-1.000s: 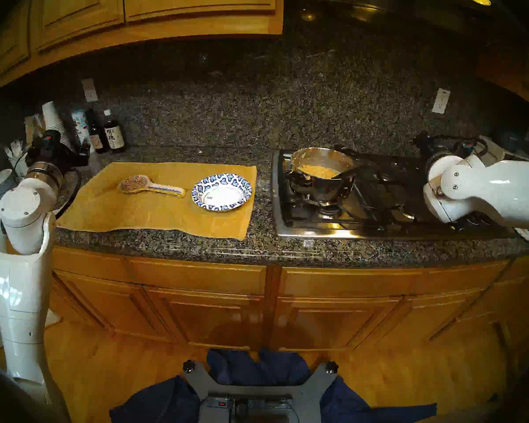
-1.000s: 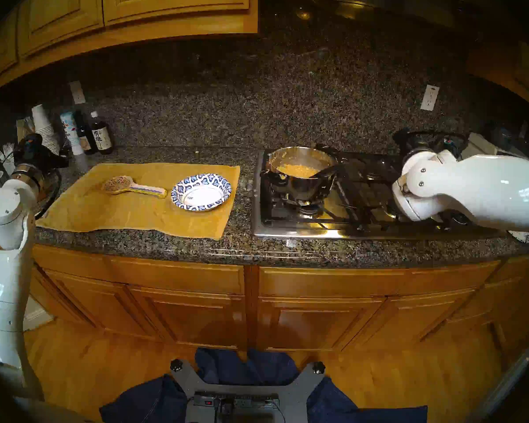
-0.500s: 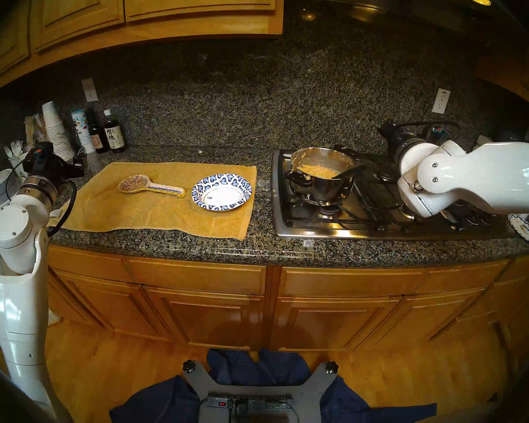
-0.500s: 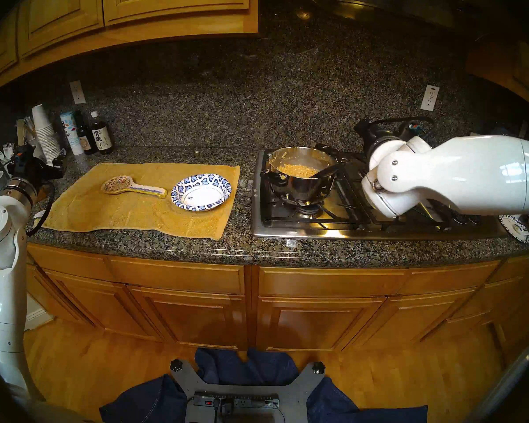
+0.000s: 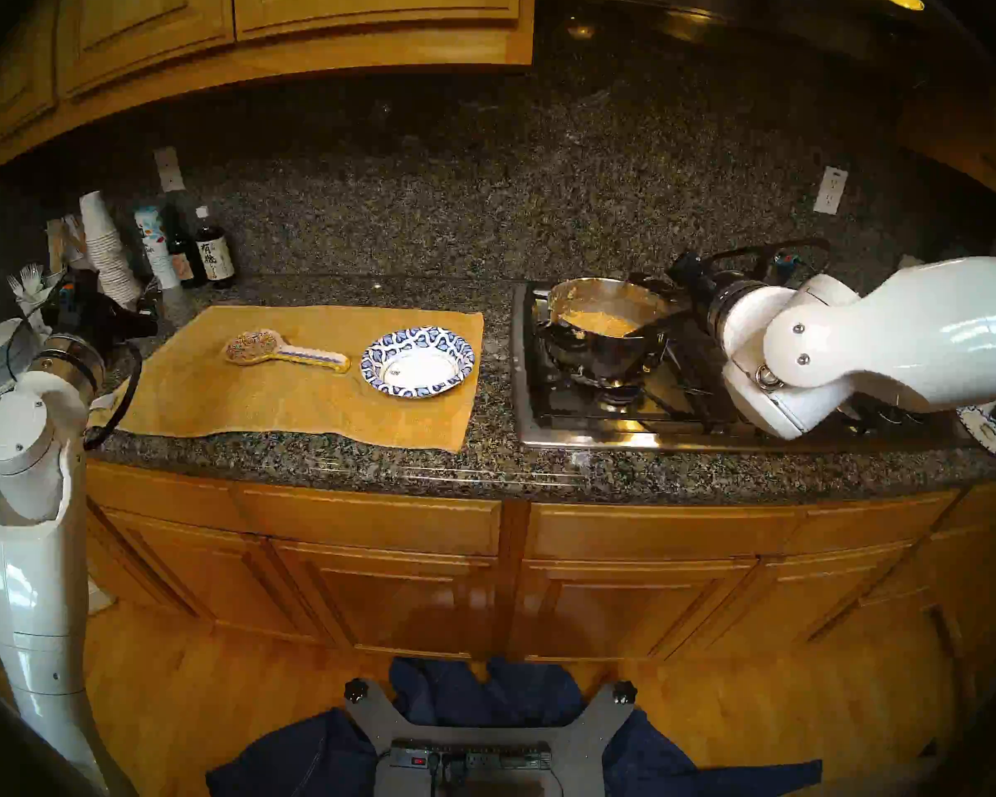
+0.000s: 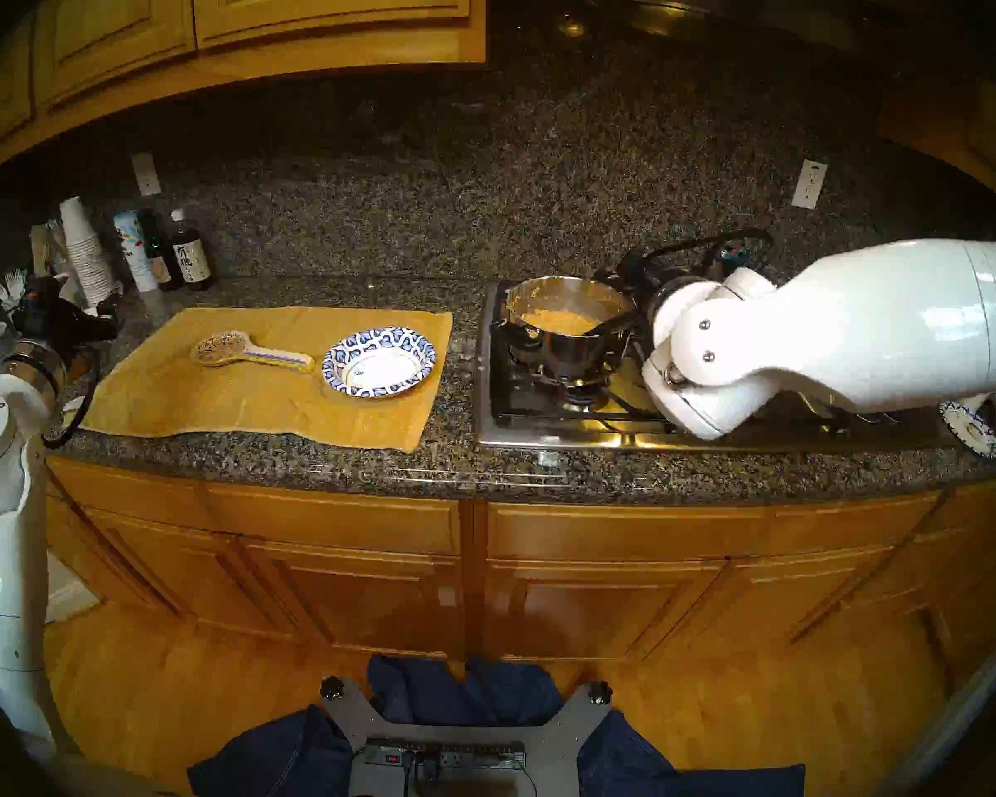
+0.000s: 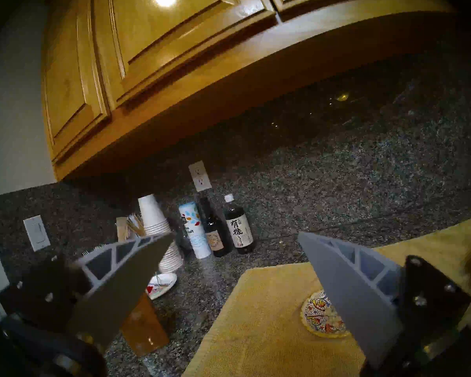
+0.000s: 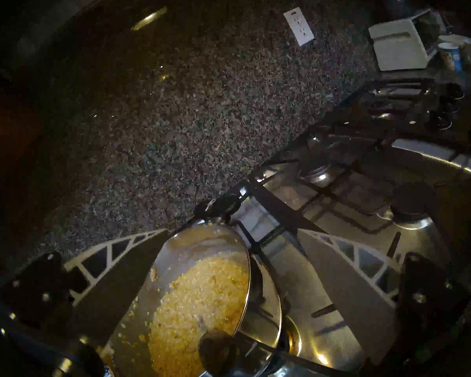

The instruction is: Scoop oatmeal into bowl

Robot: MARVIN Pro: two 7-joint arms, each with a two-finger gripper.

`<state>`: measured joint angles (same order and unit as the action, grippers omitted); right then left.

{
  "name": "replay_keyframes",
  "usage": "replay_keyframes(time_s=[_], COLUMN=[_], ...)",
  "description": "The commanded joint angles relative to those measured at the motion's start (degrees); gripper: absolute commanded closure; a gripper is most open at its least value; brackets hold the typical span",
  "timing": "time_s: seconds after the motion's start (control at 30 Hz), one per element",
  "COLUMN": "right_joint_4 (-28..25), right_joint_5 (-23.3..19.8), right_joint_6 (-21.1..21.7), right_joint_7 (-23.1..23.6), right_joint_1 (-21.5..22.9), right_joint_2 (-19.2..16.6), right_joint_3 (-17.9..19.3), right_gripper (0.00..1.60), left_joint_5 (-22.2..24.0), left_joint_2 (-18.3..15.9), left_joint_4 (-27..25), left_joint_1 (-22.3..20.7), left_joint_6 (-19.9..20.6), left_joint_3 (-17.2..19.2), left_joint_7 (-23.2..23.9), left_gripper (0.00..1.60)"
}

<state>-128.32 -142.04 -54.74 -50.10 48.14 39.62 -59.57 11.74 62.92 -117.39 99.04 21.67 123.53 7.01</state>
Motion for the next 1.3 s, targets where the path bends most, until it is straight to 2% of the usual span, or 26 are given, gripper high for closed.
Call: replay_keyframes(time_s=[0.0,0.07,0.1,0.2,0.23,0.3,0.37,0.5,0.63,0.9,1.03,1.07,1.27], right_joint_4=[-0.7,-1.6,-1.2,-2.2,-2.2,-2.5,-2.4,-1.9,-0.4,0.5,-0.6,-0.8,-1.2], right_joint_5=[-0.1,-1.0,-1.7,-2.6,-3.8,-4.3,-5.1,-6.7,-8.4,-10.7,-12.0,-12.9,-14.3], right_joint_6=[-0.3,-0.3,-0.3,-0.3,-0.3,-0.3,-0.3,-0.3,-0.3,-0.3,-0.3,-0.3,-0.3], right_joint_7=[-5.9,-7.7,-5.1,-7.0,-5.3,-6.3,-5.3,-6.6,-5.4,-5.4,-6.3,-4.9,-5.3], right_joint_1=[6.3,8.4,7.0,8.7,8.8,9.1,9.1,8.0,5.4,4.4,4.5,4.6,3.8], right_joint_2=[-0.2,1.5,1.4,3.4,3.6,4.9,5.3,8.0,10.4,12.4,12.6,12.8,14.5], right_joint_3=[-0.4,-2.0,-1.5,-2.9,-3.3,-3.7,-3.9,-3.0,-1.9,-1.7,-2.2,-2.6,-1.8], right_gripper=[0.00,0.00,0.00,0.00,0.00,0.00,0.00,0.00,0.00,0.00,0.00,0.00,0.00], left_joint_5=[-0.1,-0.1,-0.1,-0.1,-0.1,0.0,0.0,0.0,0.1,0.2,0.3,0.3,0.4], left_joint_2=[-0.5,-0.5,-0.5,-0.4,-0.4,-0.4,-0.4,-0.5,-0.5,-0.6,-0.7,-0.7,-0.7], left_joint_4=[-1.7,-1.8,-1.8,-1.8,-1.8,-1.8,-1.8,-1.8,-1.8,-1.8,-1.8,-1.8,-1.8], left_joint_1=[-1.0,-0.9,-0.9,-0.9,-0.9,-0.9,-0.8,-0.8,-0.7,-0.6,-0.6,-0.6,-0.5], left_joint_6=[-1.1,-1.2,-1.2,-1.3,-1.3,-1.3,-1.4,-1.5,-1.5,-1.6,-1.6,-1.6,-1.6], left_joint_3=[1.0,1.1,1.1,1.1,1.1,1.1,1.1,1.1,1.1,1.0,1.0,1.0,1.0], left_joint_7=[-0.3,-0.2,-0.2,-0.2,-0.2,-0.3,-0.3,-0.5,-0.6,-0.7,-0.8,-0.8,-1.0], left_gripper=[0.00,0.00,0.00,0.00,0.00,0.00,0.00,0.00,0.00,0.00,0.00,0.00,0.00])
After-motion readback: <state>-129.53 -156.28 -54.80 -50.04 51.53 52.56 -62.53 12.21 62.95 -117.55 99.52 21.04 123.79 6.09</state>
